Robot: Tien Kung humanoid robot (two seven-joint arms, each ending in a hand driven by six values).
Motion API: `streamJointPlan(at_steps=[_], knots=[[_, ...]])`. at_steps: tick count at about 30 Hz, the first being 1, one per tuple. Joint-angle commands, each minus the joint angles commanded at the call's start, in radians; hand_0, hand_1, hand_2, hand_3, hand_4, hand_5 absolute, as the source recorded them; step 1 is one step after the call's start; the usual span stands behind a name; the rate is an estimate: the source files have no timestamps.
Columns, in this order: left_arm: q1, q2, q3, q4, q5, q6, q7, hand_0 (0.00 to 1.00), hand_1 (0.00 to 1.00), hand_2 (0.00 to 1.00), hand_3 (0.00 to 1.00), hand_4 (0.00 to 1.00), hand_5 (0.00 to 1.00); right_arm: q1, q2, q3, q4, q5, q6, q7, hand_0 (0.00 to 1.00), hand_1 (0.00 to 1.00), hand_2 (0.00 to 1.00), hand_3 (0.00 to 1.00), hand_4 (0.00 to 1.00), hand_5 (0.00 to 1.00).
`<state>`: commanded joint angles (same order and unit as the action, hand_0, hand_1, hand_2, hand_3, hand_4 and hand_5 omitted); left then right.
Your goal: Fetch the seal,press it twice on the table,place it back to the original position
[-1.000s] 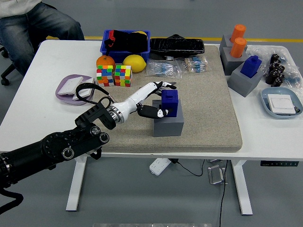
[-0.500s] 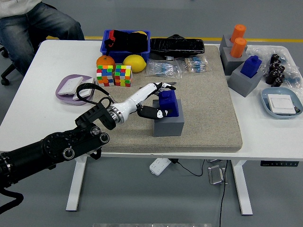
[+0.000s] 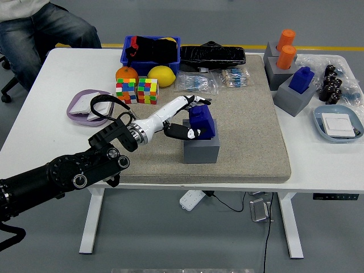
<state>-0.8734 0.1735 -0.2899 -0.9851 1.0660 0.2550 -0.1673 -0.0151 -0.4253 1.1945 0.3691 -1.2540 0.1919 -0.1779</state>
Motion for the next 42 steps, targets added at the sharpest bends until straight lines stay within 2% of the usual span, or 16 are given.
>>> streamJointPlan(at_steps=[7,14,28,42], knots=[[-0.015,0.016,-0.002,-0.028,0.05,-0.032,0.052,0.833,0.557,0.49,0.807,0.6,0.002,0.0,0.0,0.003,0.0,0.0,0.0,0.0,0.934,0.783,0.783,0.811,0.872,0.478],[-0.02,0.019,-0.008,-0.05,0.096,-0.05,0.087,0.834,0.548,0.486,0.808,0.594,0.002,0.0,0.0,0.005,0.0,0.0,0.0,0.001,0.934,0.782,0.784,0.81,0.872,0.479],[-0.039,0.028,-0.018,-0.061,0.172,-0.064,0.12,0.833,0.543,0.484,0.806,0.589,0.002,-0.001,-0.001,0.004,0.0,0.0,0.0,0.001,0.934,0.782,0.784,0.81,0.871,0.48],[-0.066,0.047,-0.008,-0.087,0.223,-0.114,0.179,0.834,0.535,0.474,0.806,0.571,0.002,0.0,-0.001,0.008,0.0,0.0,-0.002,0.002,0.934,0.782,0.782,0.81,0.87,0.48]])
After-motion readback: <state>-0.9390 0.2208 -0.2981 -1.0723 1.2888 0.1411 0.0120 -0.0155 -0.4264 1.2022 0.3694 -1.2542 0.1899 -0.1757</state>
